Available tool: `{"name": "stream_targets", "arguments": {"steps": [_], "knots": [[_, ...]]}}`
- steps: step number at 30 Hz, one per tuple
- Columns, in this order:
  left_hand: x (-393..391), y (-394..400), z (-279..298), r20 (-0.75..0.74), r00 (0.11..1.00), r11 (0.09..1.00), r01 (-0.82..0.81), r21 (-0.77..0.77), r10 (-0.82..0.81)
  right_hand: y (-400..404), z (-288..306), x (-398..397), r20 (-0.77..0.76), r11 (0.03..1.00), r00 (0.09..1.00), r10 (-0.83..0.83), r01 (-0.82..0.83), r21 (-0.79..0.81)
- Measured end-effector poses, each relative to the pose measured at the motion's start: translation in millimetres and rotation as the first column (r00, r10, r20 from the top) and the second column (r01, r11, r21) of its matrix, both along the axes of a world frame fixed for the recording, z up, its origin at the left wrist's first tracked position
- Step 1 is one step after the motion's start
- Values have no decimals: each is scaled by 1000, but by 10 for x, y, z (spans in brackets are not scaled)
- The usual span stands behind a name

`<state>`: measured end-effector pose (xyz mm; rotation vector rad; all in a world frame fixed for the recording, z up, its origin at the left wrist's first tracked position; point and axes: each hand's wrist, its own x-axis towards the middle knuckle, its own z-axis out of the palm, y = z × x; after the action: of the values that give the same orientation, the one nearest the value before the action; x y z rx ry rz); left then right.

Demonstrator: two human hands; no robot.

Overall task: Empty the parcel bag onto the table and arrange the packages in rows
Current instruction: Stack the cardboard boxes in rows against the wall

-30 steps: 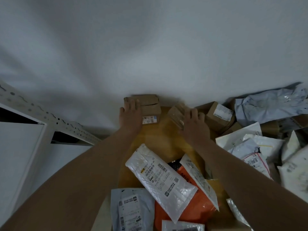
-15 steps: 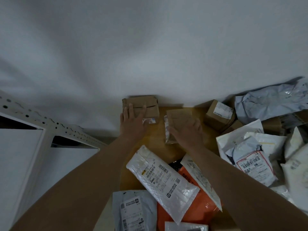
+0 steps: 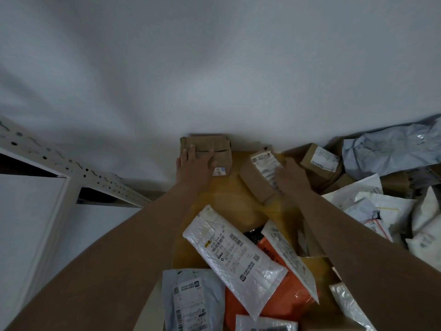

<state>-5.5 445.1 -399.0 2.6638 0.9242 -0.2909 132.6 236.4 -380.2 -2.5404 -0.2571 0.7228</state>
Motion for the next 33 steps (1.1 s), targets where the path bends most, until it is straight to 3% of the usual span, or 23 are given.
{"name": "stream_targets", "arguments": {"steps": [2,4,7,10,12,15,17,18,23,27,31,33], "knots": [[5,2,14,-2,1000,1000,-5,-10,5,11,-34,-98,247,991,961,128,-133,5],[7,0,23,-4,1000,1000,-10,-17,10,40,-89,-201,309,959,908,282,-275,-69],[15,0,37,-11,1000,1000,-15,-25,14,88,-88,-257,216,897,876,431,-390,-210],[34,-3,63,-24,999,999,-26,-46,24,163,1,-308,-9,963,963,268,-268,-9],[36,-13,73,-29,999,998,-33,-51,32,219,66,-300,-49,961,960,274,-276,-32],[34,-24,68,-23,999,998,-38,-44,37,239,115,-281,164,812,822,545,-470,-346],[30,-22,58,-21,999,998,-39,-47,38,141,29,-345,331,751,684,649,-511,-417],[28,-22,53,-18,999,998,-39,-50,39,73,-39,-377,369,752,661,653,-508,-421],[33,-16,35,-2,999,997,-43,-57,43,-89,-328,-320,329,784,716,616,-513,-350],[31,-19,27,4,999,997,-52,-63,52,-92,-424,-313,303,835,796,524,-409,-369],[18,-18,28,8,998,995,-54,-79,54,102,-450,-367,316,838,788,528,-423,-345],[12,-10,24,22,998,995,-48,-88,51,211,-461,-382,284,867,831,478,-394,-305]]}}
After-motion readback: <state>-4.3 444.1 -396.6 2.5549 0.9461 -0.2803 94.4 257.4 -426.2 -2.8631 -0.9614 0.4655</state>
